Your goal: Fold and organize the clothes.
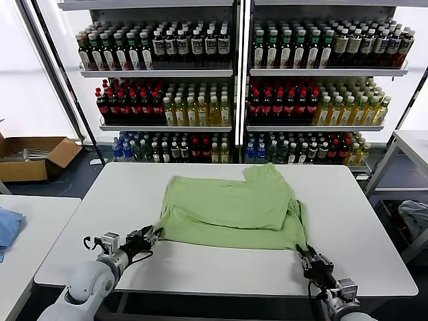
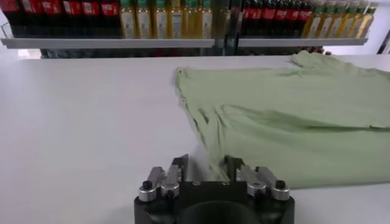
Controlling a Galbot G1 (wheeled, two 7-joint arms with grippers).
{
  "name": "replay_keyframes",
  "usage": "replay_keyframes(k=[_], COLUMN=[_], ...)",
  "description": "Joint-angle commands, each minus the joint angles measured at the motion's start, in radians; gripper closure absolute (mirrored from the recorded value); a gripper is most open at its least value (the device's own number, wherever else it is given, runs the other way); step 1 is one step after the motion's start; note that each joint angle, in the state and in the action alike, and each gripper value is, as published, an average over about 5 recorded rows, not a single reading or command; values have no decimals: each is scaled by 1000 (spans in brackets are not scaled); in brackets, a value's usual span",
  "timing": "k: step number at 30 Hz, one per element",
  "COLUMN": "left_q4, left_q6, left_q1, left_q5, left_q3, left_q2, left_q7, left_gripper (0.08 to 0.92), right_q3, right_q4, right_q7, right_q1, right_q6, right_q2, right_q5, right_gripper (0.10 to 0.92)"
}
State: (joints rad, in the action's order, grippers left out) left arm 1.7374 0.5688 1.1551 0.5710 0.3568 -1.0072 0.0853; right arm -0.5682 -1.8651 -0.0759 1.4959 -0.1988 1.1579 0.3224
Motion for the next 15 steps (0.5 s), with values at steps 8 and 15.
replay_keyframes(k=[8,15], left_q4=[176,330], left_q6=[10,10], left_q1=[214,431], left_q5=[1,-29], left_q3=[74,213], left_q2=[-19,-64], left_q7=[8,-1], left_gripper=[880,911], right_q3=[-31,-83], right_q4=[-101,-229], right_q7=[-11,-13], right_q1=[81,228], right_q6=[-7,-5], right_q2=[-42,-55], right_q5=[35,33], right_gripper=[913,913])
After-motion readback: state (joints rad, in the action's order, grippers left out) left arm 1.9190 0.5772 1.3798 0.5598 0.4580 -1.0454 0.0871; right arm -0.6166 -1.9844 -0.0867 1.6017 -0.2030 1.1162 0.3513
